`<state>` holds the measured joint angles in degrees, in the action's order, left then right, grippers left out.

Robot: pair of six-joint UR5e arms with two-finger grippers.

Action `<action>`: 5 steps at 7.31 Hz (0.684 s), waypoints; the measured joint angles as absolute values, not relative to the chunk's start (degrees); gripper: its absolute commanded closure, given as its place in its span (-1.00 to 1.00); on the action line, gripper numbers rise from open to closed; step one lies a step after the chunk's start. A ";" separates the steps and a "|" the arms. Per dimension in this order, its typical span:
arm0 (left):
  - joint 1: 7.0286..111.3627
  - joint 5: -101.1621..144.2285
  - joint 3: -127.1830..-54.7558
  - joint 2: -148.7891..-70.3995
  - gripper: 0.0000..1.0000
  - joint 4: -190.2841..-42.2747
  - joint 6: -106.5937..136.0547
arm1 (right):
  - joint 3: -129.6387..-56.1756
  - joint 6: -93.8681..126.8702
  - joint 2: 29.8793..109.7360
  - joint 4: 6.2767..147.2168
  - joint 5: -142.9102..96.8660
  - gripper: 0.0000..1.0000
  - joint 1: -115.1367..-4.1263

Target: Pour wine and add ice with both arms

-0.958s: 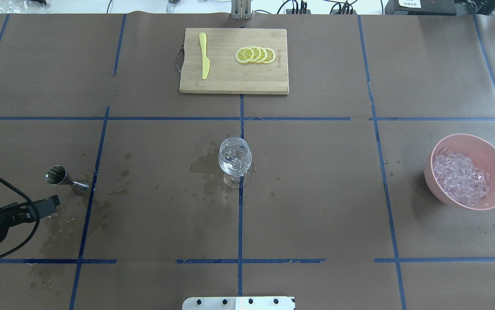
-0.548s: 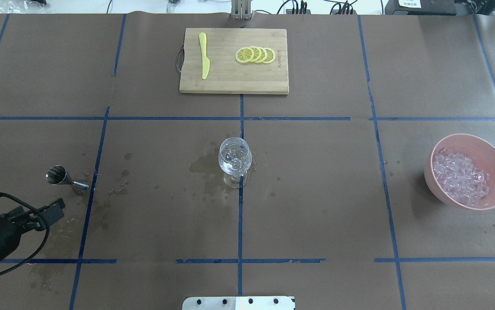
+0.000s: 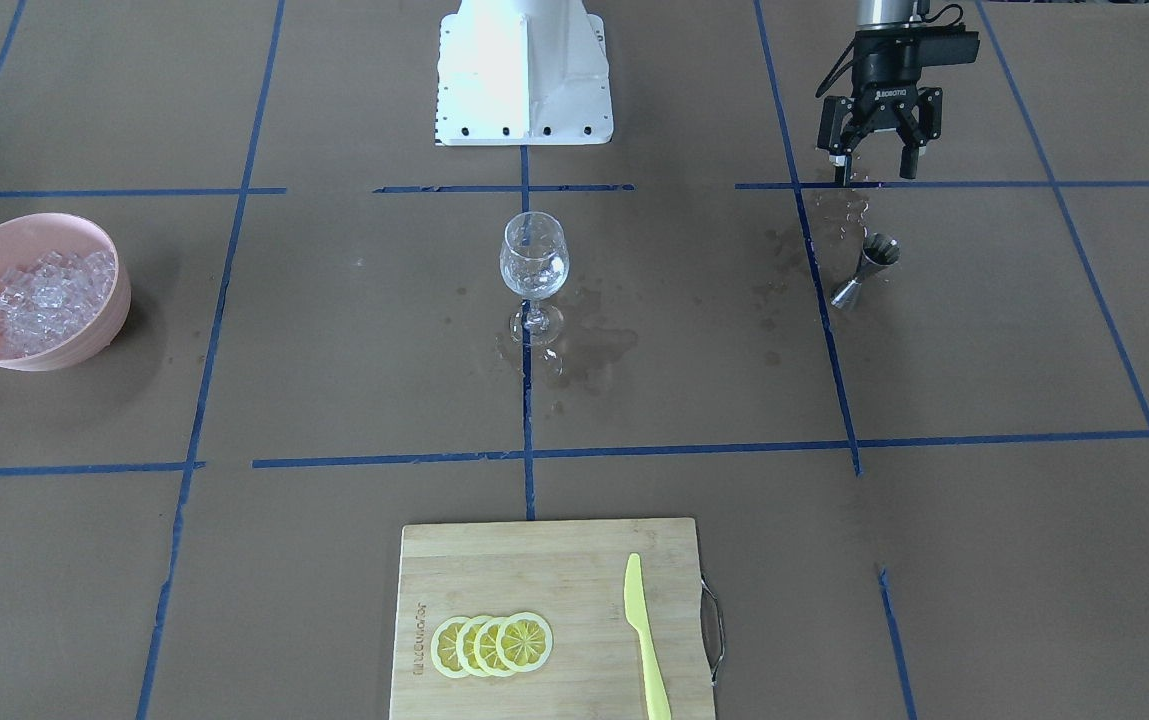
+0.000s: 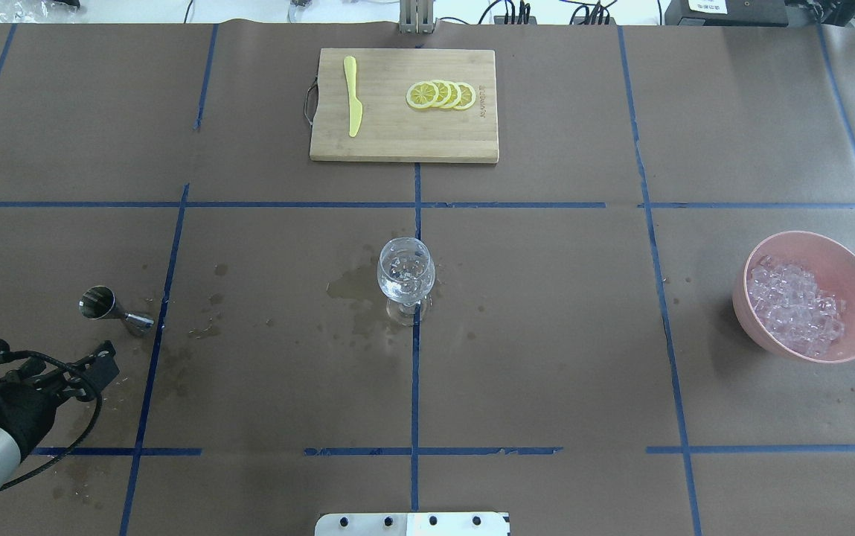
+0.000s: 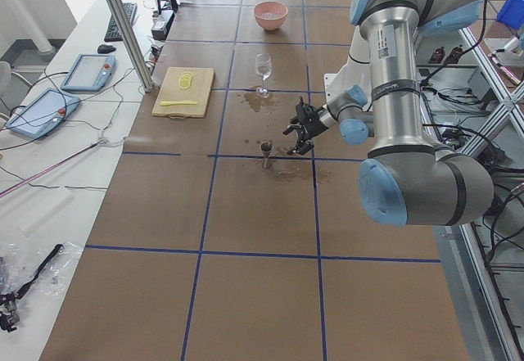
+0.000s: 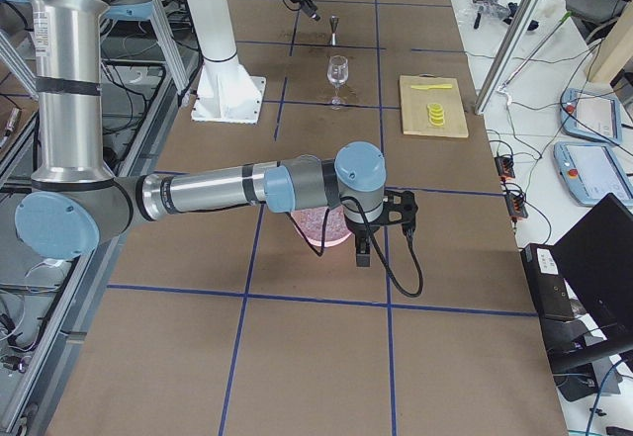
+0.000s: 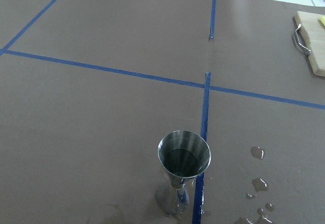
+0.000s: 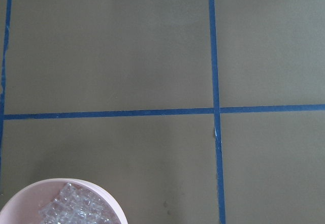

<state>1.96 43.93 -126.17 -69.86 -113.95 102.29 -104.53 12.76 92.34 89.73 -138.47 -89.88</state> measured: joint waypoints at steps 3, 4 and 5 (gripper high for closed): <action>1.63 35.28 -117.98 -75.58 -0.98 -113.52 102.72 | -109.07 22.12 92.44 89.73 -138.16 -1.00 -85.59; 1.64 33.17 -115.56 -77.04 -0.98 -113.49 102.74 | -110.25 24.54 92.44 89.69 -137.92 -1.00 -83.94; 1.68 31.47 -113.03 -78.82 -0.98 -113.47 102.79 | -110.99 26.11 92.36 89.49 -137.67 -1.00 -82.32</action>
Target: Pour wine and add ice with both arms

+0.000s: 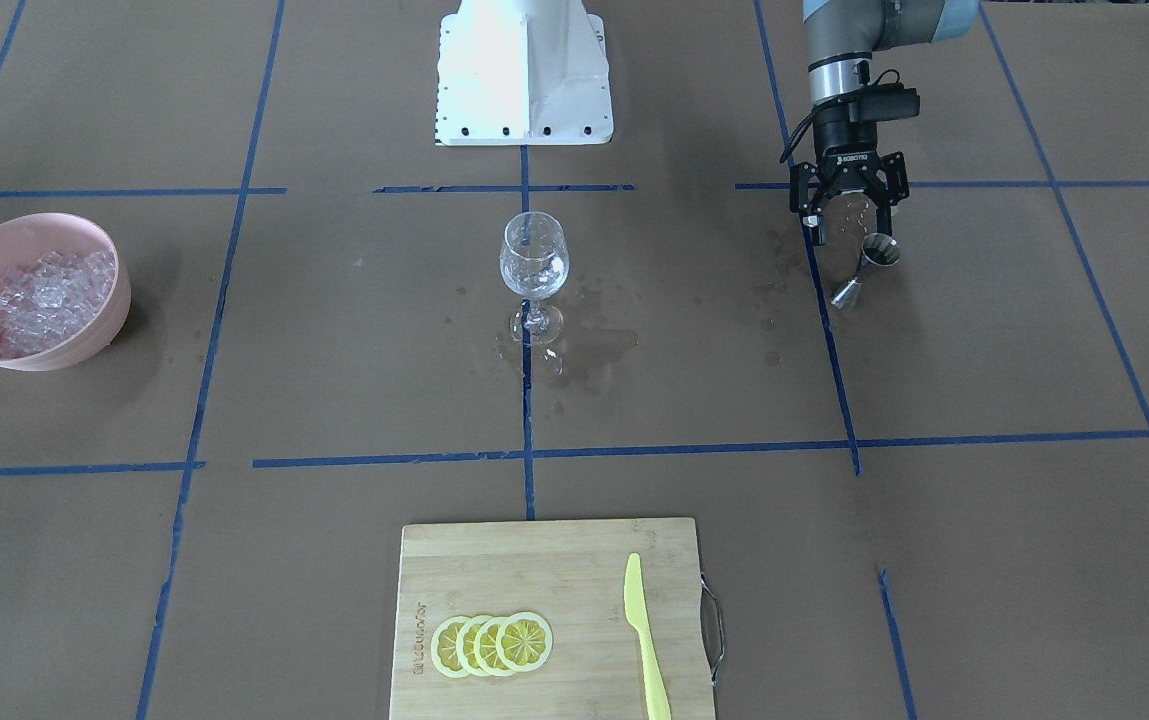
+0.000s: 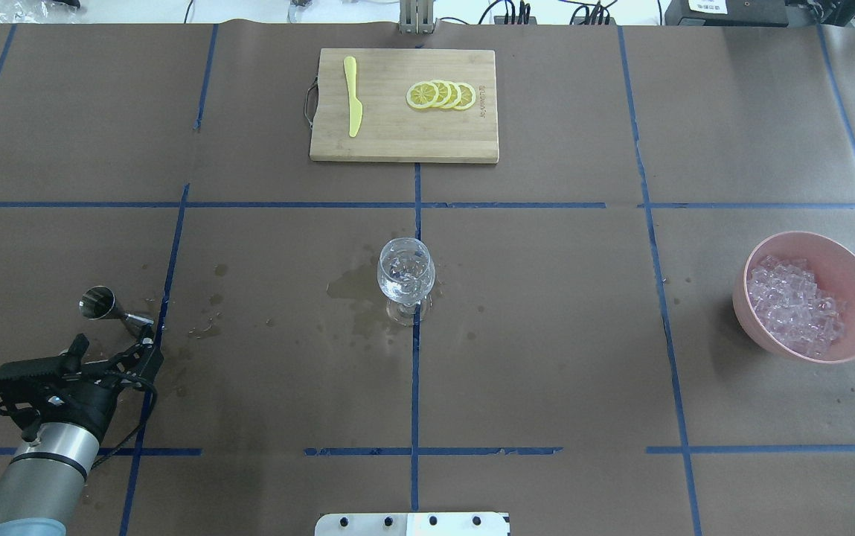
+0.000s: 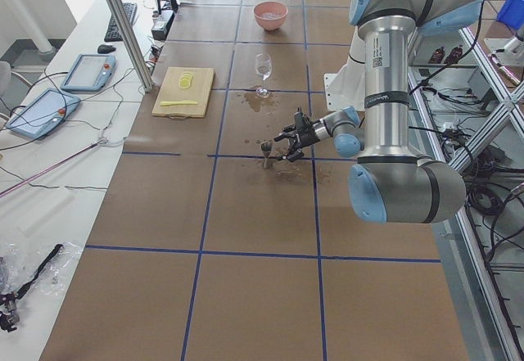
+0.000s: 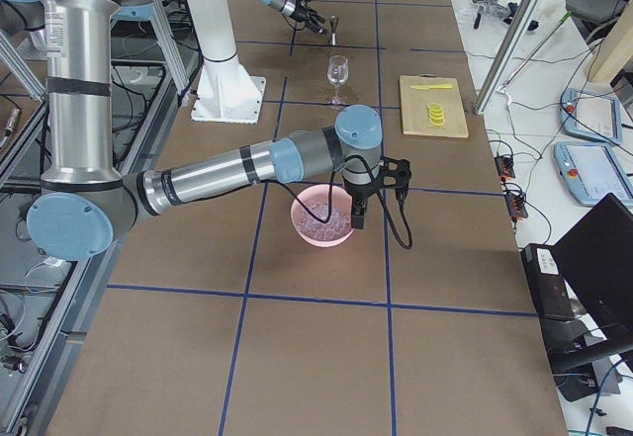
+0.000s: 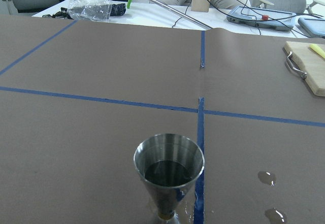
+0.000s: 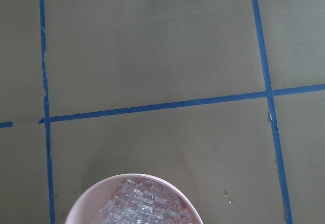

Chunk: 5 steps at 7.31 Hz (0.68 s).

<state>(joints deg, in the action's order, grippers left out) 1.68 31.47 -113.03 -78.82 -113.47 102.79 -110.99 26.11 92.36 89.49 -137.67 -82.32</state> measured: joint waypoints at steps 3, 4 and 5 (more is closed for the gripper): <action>2.15 27.74 -107.99 -81.91 -0.96 -113.47 103.81 | -111.83 31.22 92.17 86.78 -136.53 -1.00 -77.74; 2.39 26.93 -107.24 -82.03 -0.89 -113.47 104.08 | -111.92 33.41 92.14 85.27 -136.22 -1.00 -76.50; 2.70 26.45 -106.77 -82.06 -0.88 -113.47 104.37 | -111.98 34.64 92.12 84.41 -136.02 -1.00 -75.54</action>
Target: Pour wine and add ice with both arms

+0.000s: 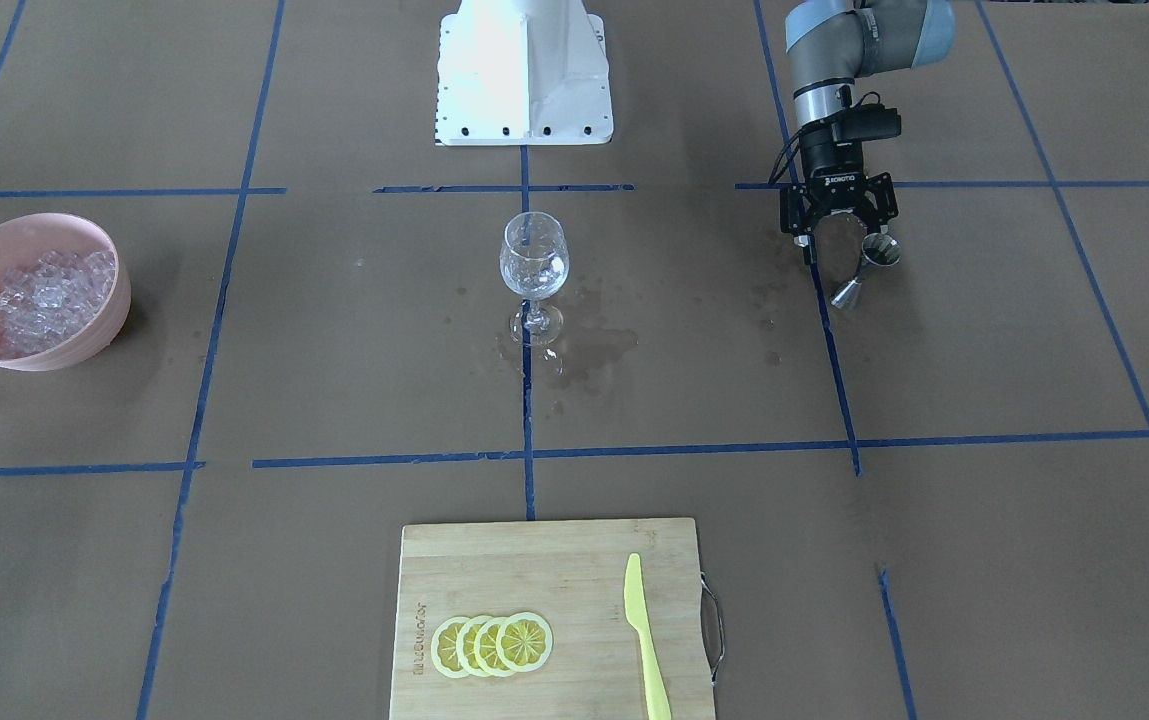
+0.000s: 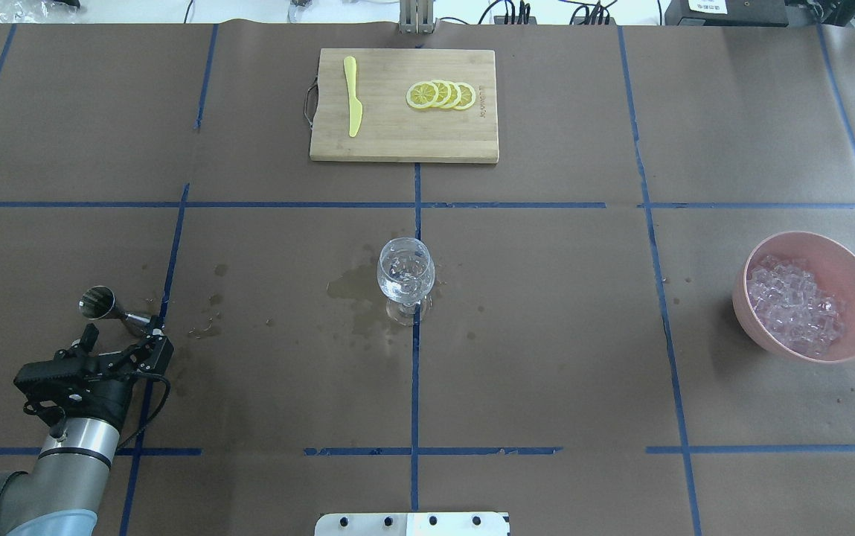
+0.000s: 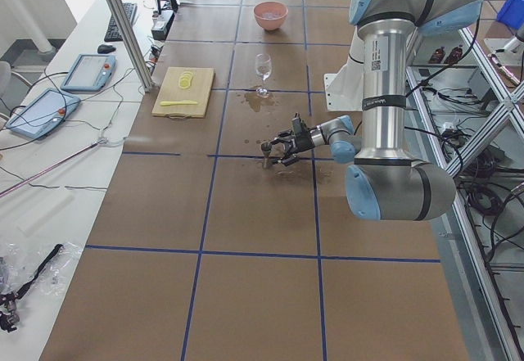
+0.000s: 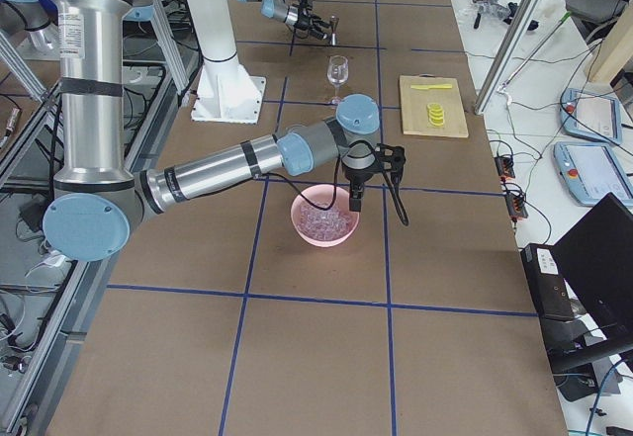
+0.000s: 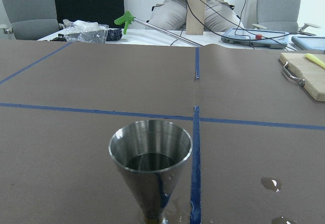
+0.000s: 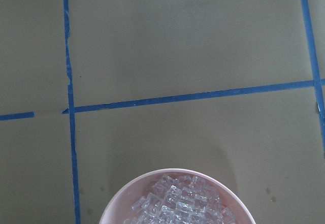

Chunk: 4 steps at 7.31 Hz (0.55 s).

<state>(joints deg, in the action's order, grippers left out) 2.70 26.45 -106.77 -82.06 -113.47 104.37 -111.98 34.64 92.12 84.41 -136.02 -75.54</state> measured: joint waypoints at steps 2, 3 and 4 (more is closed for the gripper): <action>3.92 25.66 -105.78 -82.20 -0.80 -113.47 104.98 | -112.04 35.72 92.11 83.81 -135.88 -1.00 -74.55; 4.46 25.45 -105.30 -82.28 -0.73 -113.47 105.13 | -112.05 35.97 92.11 83.58 -135.88 -1.00 -74.31; 4.87 25.36 -104.96 -82.35 -0.66 -113.47 105.18 | -112.06 36.07 92.12 83.47 -135.86 -1.00 -74.13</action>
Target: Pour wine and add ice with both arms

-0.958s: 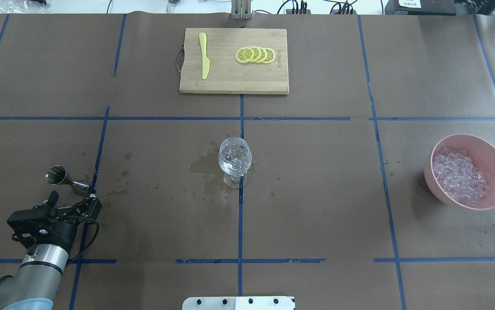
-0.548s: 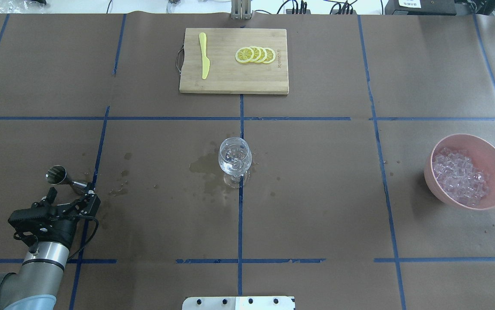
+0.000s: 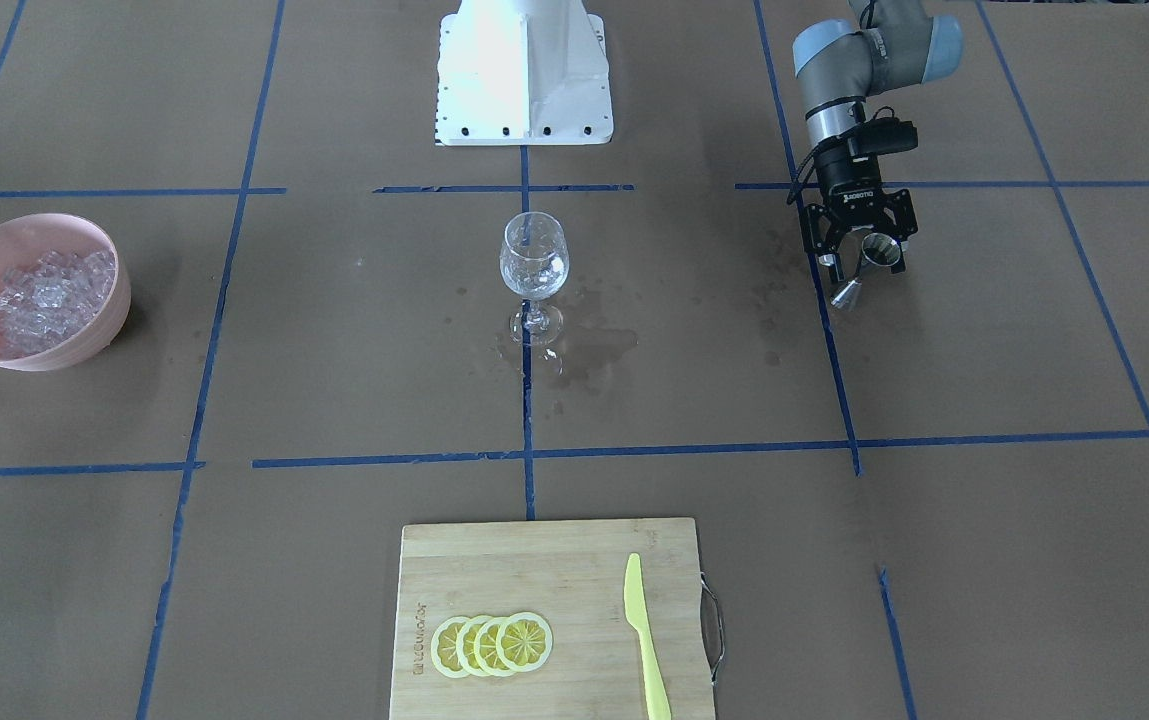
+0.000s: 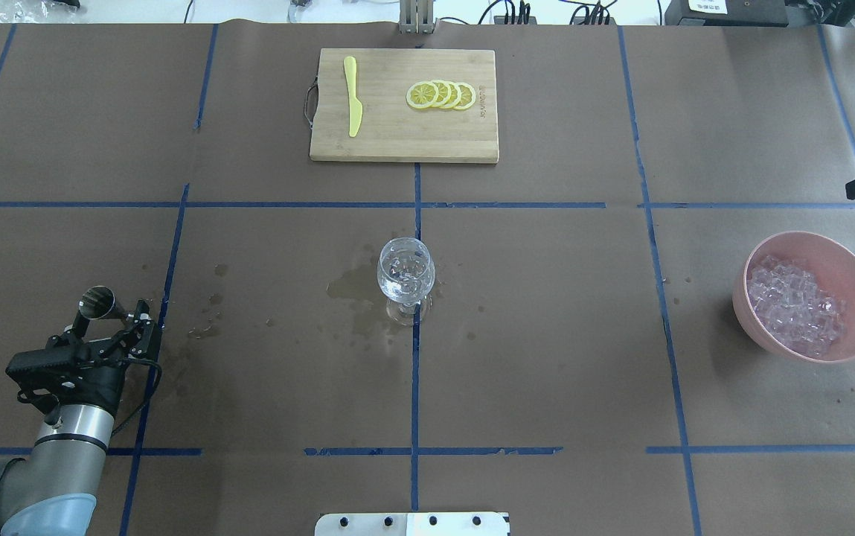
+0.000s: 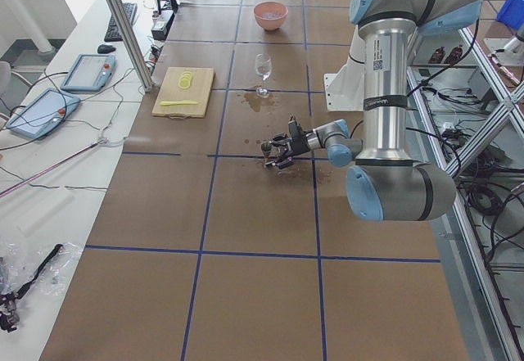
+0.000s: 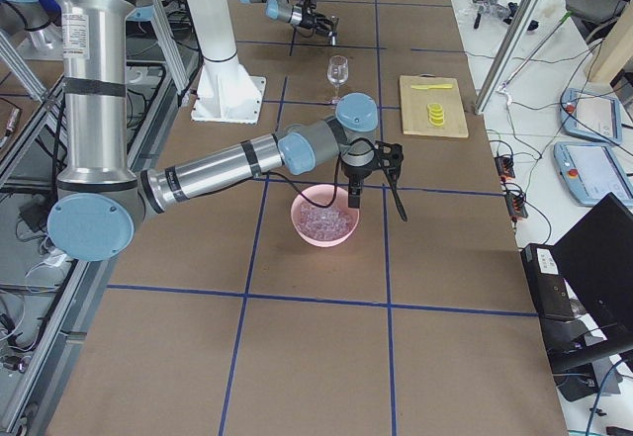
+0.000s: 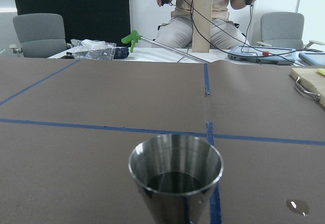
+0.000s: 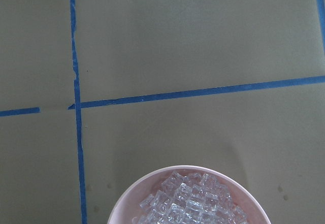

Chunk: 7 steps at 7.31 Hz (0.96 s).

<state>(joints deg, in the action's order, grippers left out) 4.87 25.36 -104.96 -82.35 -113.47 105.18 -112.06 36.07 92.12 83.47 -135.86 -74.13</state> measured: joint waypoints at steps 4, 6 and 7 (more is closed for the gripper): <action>5.41 25.33 -103.18 -84.15 -0.35 -113.48 105.28 | -111.98 36.12 92.41 83.49 -135.45 -1.00 -73.85; 5.47 25.33 -102.22 -85.23 0.03 -113.54 105.37 | -111.98 36.12 92.45 83.50 -135.42 -1.00 -73.86; 5.56 25.32 -102.05 -85.31 0.21 -113.55 105.37 | -111.97 36.12 92.46 83.48 -135.43 -1.00 -73.85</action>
